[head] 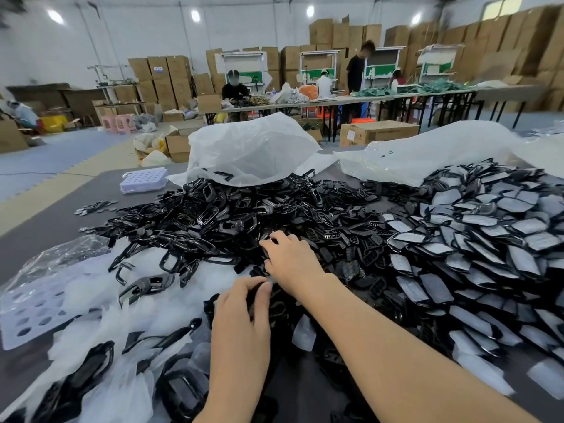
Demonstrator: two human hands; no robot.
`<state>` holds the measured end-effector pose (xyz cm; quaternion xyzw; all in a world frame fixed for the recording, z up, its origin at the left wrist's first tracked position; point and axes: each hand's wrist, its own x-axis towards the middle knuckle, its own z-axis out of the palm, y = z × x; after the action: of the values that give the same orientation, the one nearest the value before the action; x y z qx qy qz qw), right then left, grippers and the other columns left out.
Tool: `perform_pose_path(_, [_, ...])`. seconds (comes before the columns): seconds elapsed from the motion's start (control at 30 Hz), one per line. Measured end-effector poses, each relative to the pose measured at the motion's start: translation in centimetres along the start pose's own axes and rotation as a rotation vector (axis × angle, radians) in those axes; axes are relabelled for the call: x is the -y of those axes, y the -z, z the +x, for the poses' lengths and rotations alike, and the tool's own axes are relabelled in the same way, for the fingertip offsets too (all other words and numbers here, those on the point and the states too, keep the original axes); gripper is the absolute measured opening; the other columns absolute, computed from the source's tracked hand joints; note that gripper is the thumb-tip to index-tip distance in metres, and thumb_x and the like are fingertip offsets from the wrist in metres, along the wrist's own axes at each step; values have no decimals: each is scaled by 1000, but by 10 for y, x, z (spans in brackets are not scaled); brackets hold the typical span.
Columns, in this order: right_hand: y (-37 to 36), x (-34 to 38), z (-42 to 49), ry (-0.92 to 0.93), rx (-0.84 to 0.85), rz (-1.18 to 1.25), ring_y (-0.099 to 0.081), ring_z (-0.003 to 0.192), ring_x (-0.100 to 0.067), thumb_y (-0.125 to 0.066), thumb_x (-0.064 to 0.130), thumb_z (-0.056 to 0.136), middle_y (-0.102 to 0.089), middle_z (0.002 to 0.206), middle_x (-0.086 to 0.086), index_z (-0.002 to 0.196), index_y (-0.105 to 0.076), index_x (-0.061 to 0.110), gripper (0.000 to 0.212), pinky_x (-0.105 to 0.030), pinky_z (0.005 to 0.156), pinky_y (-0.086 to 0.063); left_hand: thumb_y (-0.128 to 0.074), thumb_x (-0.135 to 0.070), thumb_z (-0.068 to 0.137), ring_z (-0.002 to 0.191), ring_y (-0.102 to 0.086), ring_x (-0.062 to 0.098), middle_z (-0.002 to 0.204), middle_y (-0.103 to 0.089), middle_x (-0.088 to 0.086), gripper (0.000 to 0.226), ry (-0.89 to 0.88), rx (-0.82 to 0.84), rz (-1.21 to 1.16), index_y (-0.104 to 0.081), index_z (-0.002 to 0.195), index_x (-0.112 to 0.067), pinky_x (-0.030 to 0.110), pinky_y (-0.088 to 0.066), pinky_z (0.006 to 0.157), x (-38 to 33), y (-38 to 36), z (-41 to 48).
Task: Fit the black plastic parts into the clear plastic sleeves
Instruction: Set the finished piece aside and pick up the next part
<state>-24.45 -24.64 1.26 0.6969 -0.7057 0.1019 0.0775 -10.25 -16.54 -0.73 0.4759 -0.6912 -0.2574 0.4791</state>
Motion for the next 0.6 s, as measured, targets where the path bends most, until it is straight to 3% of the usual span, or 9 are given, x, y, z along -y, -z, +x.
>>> perform_pose_path(0.1, [-3, -3, -4, 81, -42, -160, -53, 119, -28, -54, 15, 101, -53, 133, -10, 129, -53, 11, 28, -36, 93, -44, -46, -57, 90, 77, -64, 5, 84, -68, -23, 13, -15, -17, -94, -58, 96, -55, 8, -44, 66, -4, 1, -1])
perform_pose_path(0.2, [4, -8, -19, 100, -154, -30, -59, 110, -25, -44, 20, 107, -60, 122, -8, 124, -57, 12, 23, -35, 89, -47, -44, -53, 94, 87, -62, -1, 94, -68, -22, 18, -35, -33, -151, -62, 98, -53, 5, -42, 69, -9, 2, -1])
perform_pose_path(0.3, [24, -11, -45, -147, -349, 472, -64, 93, -19, -46, 30, 106, -70, 103, 0, 110, -66, 16, 25, -35, 81, -50, -31, -51, 97, 93, -59, 2, 100, -60, -14, 33, -39, 0, -180, -58, 115, -48, 6, -40, 78, -12, 2, -4])
perform_pose_path(0.4, [42, -17, -74, -371, -426, 1110, -70, 84, -9, -59, 33, 100, -76, 90, 5, 98, -70, 21, 16, -25, 76, -55, -39, -30, 102, 87, -58, 9, 100, -54, -12, 32, -45, 37, -201, -53, 126, -47, 7, -41, 77, -18, 0, -5])
perform_pose_path(0.5, [56, -30, -102, -523, -387, 1849, -75, 88, -20, -61, 25, 101, -78, 95, -3, 100, -68, 13, 14, -29, 74, -61, -53, -21, 99, 87, -62, 6, 107, -59, -23, 39, -21, 57, -247, -53, 120, -54, 14, -46, 78, -20, -1, -5])
perform_pose_path(0.6, [58, -44, -123, -558, -354, 2235, -74, 82, -21, -61, 22, 98, -74, 90, -9, 96, -67, 7, 16, -33, 71, -63, -65, -23, 94, 85, -65, 5, 96, -67, -22, 32, 36, 70, -306, -63, 104, -54, 20, -47, 77, -19, -2, -6])
